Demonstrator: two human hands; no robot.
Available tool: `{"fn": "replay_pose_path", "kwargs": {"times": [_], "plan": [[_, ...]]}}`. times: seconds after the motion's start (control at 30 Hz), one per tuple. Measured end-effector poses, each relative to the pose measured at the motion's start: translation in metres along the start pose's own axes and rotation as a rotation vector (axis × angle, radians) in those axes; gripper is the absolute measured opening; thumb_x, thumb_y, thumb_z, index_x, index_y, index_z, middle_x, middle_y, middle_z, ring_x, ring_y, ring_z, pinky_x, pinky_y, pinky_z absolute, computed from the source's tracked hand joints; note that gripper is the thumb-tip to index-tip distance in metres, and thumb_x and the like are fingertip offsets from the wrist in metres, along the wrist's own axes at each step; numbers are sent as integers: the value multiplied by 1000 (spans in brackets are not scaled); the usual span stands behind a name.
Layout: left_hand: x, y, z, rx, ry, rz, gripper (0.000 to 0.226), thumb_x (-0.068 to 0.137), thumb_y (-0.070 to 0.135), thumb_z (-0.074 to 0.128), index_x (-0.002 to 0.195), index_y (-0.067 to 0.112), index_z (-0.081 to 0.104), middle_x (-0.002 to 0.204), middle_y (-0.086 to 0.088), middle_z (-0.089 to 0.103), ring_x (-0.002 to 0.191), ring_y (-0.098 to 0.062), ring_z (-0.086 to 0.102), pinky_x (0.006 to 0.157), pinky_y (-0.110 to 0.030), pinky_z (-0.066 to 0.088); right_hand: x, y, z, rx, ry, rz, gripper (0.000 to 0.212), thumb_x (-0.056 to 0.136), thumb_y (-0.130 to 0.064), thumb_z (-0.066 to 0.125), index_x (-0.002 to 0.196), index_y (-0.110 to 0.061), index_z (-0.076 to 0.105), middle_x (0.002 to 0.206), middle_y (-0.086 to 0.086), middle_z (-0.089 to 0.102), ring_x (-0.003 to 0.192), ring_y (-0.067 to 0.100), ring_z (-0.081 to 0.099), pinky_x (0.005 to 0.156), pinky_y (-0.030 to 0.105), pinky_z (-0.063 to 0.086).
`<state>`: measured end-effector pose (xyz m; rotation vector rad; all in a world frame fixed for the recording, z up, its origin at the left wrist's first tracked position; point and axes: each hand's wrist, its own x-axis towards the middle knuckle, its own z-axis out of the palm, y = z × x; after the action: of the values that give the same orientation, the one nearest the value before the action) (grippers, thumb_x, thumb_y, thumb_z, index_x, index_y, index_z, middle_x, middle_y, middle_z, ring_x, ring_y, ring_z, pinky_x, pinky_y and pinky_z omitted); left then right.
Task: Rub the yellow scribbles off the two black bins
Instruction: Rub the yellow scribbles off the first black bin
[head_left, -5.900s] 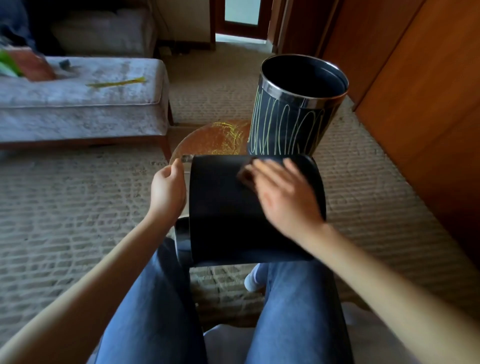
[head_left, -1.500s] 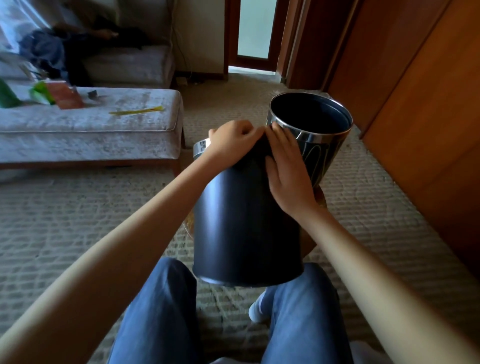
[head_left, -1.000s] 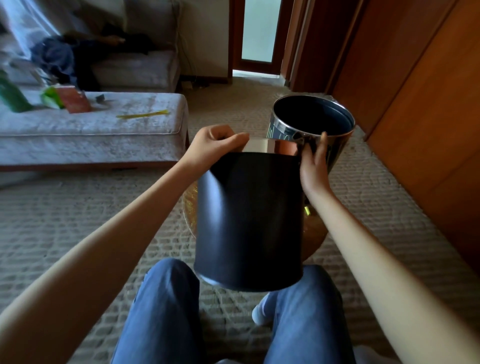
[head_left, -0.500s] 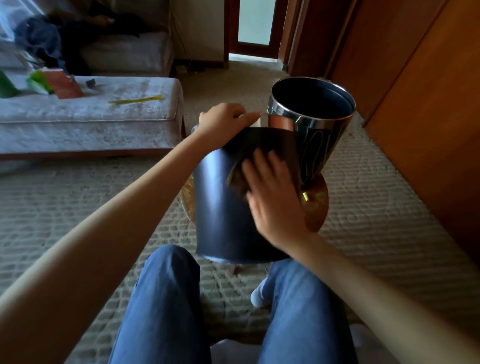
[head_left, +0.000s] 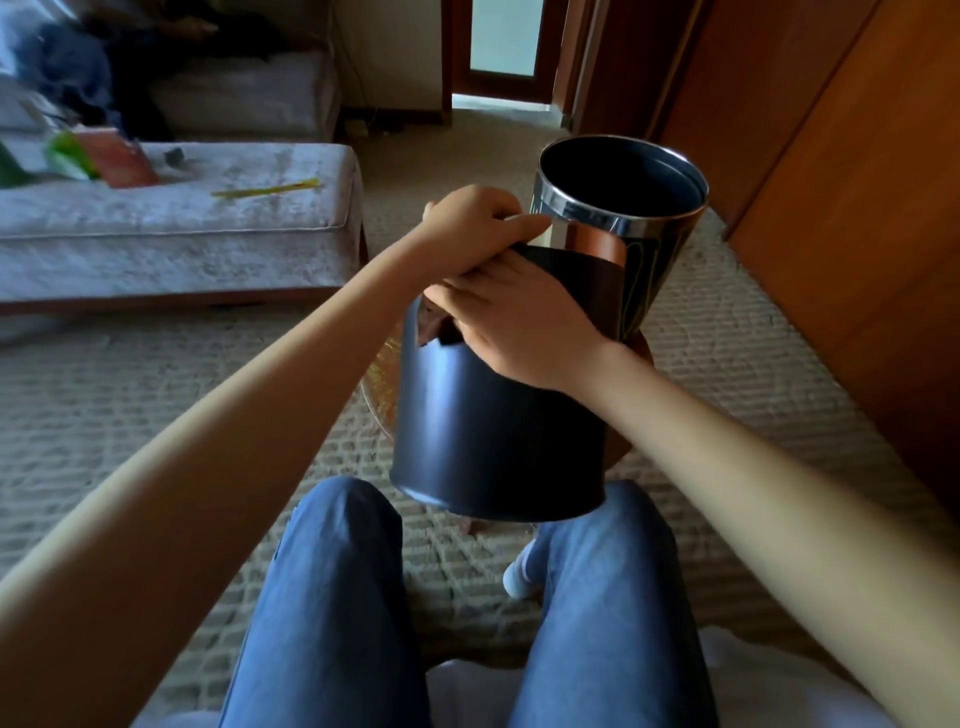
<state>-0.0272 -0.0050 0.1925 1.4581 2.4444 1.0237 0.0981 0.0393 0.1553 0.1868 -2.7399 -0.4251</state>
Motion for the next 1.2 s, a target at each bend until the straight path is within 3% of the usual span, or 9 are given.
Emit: {"fn": "replay_pose_path", "kwargs": {"times": [0.13, 0.3, 0.53, 0.7, 0.83, 0.9, 1.0, 1.13, 1.2], "plan": [[4, -9, 0, -17, 2, -4, 52, 88, 56, 60, 58, 15, 50, 55, 4, 44, 57, -6, 40, 69, -34, 32, -35, -31, 16, 64, 50, 76, 48, 88, -15, 42, 134, -15, 57, 147, 7, 49, 139, 32, 40, 120, 41, 10], [0, -24, -3, -127, 48, -6, 57, 87, 55, 62, 56, 11, 44, 46, 10, 36, 49, -4, 34, 60, -32, 26, -124, -83, 45, 249, 54, -98, 46, 97, -13, 37, 138, -18, 57, 152, 3, 45, 145, 29, 33, 120, 46, 21], [-9, -40, -7, -163, 153, -40, 59, 80, 61, 58, 72, 3, 61, 54, 5, 42, 57, -10, 41, 66, -33, 33, -164, -91, 69, 777, 295, 652, 61, 97, -19, 37, 153, -37, 23, 163, -14, 13, 151, 22, 16, 123, 37, 16], [-24, -42, -10, -167, 181, -37, 57, 80, 61, 58, 69, 5, 60, 46, 10, 41, 51, -4, 39, 60, -31, 32, -134, -66, 69, 1151, 528, 1106, 46, 102, -23, 39, 148, -25, 36, 157, 1, 34, 146, 12, 30, 122, 28, 20], [-39, -37, -10, -189, 171, 18, 56, 84, 58, 60, 66, 6, 55, 48, 11, 39, 51, -2, 37, 60, -33, 30, -126, 11, 118, 1052, 304, 1430, 48, 96, -42, 49, 142, -28, 46, 140, 0, 53, 130, 21, 51, 112, 44, 39], [-46, -34, -9, -184, 153, 42, 53, 87, 54, 61, 64, 7, 54, 48, 11, 39, 50, -1, 37, 62, -34, 31, -106, 33, 116, 1243, 328, 1519, 39, 97, -39, 50, 134, -27, 55, 127, 1, 62, 119, 23, 59, 107, 47, 44], [-55, -34, -12, -176, 125, 74, 56, 89, 53, 61, 66, 3, 51, 51, 10, 35, 52, -3, 33, 62, -35, 29, -50, 44, 64, 1413, 495, 1398, 33, 102, -28, 41, 130, -20, 58, 132, 5, 60, 123, 22, 56, 112, 43, 39], [-56, -45, -22, -191, 86, -10, 44, 83, 61, 59, 59, 24, 52, 49, 15, 38, 53, -2, 35, 61, -33, 29, -8, 14, 17, 970, 651, 1084, 37, 104, -18, 38, 136, -6, 54, 136, 10, 57, 129, 23, 51, 101, 14, 33], [-49, -48, -27, -168, 53, -19, 35, 78, 58, 60, 60, 28, 53, 54, 14, 42, 58, -6, 39, 60, -33, 31, -1, -13, 6, 781, 655, 751, 39, 100, -12, 39, 134, -2, 56, 138, 13, 57, 131, 28, 50, 111, 13, 27]]}}
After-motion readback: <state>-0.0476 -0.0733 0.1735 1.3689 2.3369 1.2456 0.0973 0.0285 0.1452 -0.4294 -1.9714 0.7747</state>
